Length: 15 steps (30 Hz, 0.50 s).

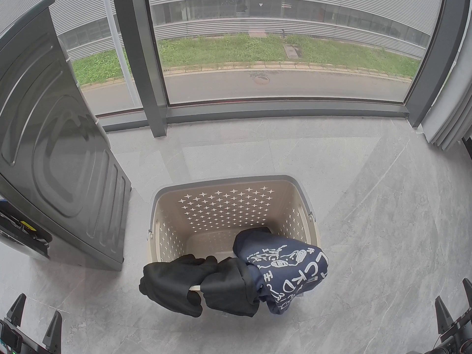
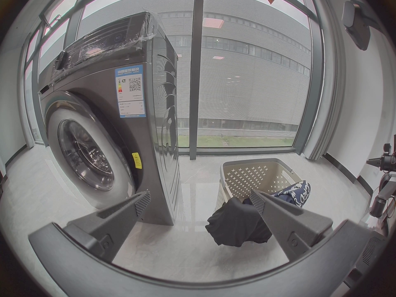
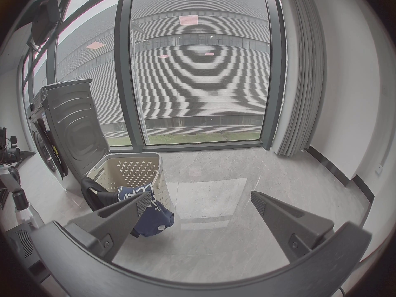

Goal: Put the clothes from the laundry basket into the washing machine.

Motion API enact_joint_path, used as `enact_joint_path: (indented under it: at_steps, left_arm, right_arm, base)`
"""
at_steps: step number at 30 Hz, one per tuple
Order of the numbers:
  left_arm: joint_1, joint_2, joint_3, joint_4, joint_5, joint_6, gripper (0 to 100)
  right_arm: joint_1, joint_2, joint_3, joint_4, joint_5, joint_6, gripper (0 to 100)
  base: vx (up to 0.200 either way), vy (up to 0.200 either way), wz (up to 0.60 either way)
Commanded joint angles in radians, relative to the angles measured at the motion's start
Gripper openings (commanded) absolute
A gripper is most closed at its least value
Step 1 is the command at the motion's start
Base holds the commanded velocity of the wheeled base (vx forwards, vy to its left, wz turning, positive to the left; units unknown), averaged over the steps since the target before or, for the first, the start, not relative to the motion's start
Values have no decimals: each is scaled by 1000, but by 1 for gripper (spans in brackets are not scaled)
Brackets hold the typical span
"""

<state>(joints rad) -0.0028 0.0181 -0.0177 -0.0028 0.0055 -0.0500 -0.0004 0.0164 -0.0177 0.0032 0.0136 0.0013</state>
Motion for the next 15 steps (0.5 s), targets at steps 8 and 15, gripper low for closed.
enact_joint_path:
  at_steps: [8, 15]
  left_arm:
    - [0, -7, 16, 0, 2, -1, 100]
    - [0, -7, 16, 0, 2, -1, 100]
  right_arm:
    - [0, -13, 16, 0, 0, 0, 100]
    - [-1, -13, 16, 0, 0, 0, 100]
  base:
    - [125, 0, 0]
    - [29, 0, 0]
